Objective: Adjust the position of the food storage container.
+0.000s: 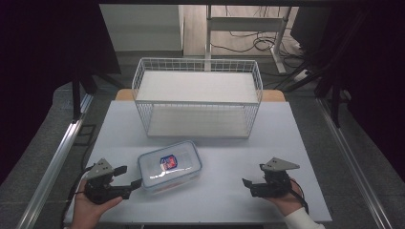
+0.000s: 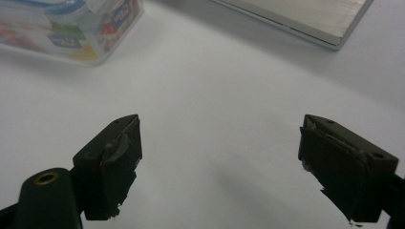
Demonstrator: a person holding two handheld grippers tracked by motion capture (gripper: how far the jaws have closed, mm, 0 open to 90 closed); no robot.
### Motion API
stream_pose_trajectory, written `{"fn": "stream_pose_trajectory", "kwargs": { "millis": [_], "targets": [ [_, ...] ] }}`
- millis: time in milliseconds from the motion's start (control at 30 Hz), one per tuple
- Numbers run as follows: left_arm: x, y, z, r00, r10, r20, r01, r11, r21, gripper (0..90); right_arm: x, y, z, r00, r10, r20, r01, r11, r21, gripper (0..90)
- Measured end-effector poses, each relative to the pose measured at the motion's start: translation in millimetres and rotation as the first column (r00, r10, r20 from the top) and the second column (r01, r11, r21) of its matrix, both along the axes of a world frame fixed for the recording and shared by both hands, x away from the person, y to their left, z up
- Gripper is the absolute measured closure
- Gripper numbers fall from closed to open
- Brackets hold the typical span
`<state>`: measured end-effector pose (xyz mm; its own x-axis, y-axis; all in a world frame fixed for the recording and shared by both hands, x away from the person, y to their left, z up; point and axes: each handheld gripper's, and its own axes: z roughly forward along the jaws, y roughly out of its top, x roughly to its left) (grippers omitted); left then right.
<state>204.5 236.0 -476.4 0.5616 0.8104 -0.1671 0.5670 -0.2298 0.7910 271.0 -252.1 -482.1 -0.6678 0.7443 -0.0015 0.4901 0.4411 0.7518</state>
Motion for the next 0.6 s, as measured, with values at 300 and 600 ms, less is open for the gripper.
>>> {"fn": "stream_pose_trajectory", "kwargs": {
  "millis": [300,600],
  "targets": [
    [-1.6,-8.0,-0.1,0.9997,-0.022,0.012,0.022,0.9997,-0.002,22.9,7.0,3.8,0.9,0.9997,-0.024,-0.001,0.024,1.0,0.011,15.0],
    [4.5,-12.8,0.6,0.9991,-0.036,0.023,0.036,0.9993,0.004,23.8,7.5,5.8,1.2,0.9992,-0.04,0.004,0.04,0.999,0.002,15.2]
  ]
}}
